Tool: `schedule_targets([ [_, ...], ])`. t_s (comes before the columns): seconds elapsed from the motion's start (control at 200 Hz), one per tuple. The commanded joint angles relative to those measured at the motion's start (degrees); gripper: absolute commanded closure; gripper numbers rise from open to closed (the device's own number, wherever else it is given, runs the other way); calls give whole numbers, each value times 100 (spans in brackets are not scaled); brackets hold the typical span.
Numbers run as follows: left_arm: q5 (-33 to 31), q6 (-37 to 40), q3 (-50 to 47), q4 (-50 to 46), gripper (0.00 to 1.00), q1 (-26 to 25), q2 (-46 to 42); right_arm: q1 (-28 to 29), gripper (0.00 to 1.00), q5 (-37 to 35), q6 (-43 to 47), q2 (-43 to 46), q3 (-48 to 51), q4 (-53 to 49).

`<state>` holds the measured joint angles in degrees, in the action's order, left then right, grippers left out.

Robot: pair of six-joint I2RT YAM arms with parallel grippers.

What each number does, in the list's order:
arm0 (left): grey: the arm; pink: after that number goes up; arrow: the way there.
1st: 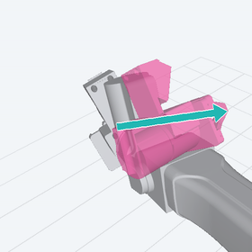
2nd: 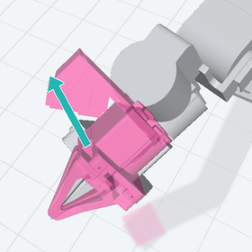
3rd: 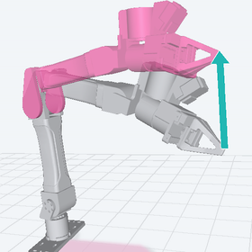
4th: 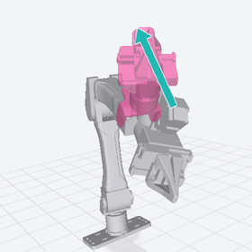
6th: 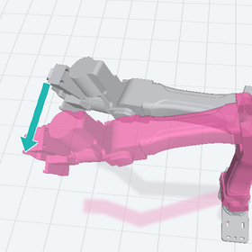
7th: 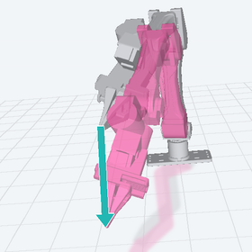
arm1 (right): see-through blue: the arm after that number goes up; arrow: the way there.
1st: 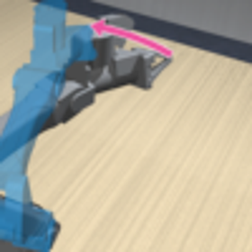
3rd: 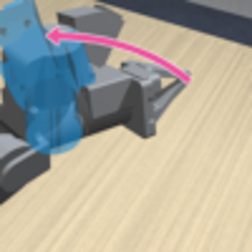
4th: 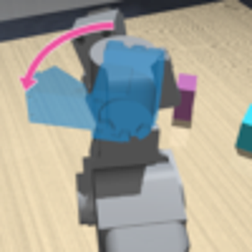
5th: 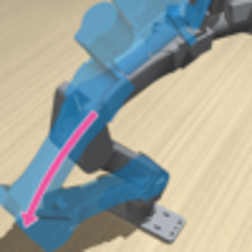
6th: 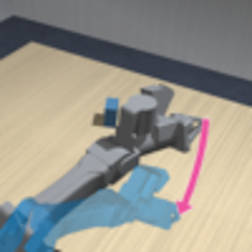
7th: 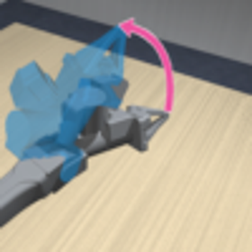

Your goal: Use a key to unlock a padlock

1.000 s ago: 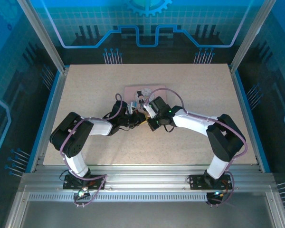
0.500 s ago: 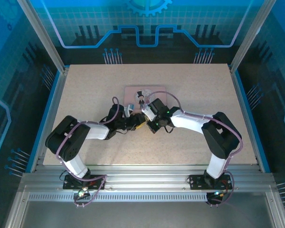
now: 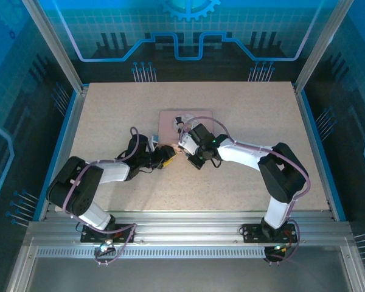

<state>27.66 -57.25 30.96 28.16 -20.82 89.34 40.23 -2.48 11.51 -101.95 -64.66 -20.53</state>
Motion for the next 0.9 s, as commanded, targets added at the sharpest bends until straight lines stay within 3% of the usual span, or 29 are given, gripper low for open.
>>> schedule_targets([
  [0.0,-85,271,-42,-443,48,57,-243,71,100,-129,485,-123,-187,-144],
  [0.07,-89,316,-77,-516,46,52,-306,82,100,-207,580,-135,-208,-104],
  [0.13,-63,344,-107,-568,38,52,-353,73,100,-183,633,-173,-297,-171],
  [0.135,-61,350,-112,-576,32,52,-359,77,100,-183,642,-175,-304,-180],
  [0.14,-55,353,-114,-584,17,52,-362,80,100,-183,651,-175,-307,-184],
  [0.145,-57,354,-115,-588,9,52,-368,81,100,-183,660,-176,-313,-186],
  [0.155,-48,355,-116,-598,3,52,-376,86,100,-183,682,-182,-322,-183],
  [0.17,-42,370,-123,-620,1,52,-393,84,100,-188,708,-189,-331,-187],
  [0.565,-219,723,-228,-1631,1,52,-1156,76,100,-506,1792,-412,-459,-102],
  [0.896,-353,685,-437,-1876,1,52,-1445,14,100,-81,2787,-439,-428,330],
])
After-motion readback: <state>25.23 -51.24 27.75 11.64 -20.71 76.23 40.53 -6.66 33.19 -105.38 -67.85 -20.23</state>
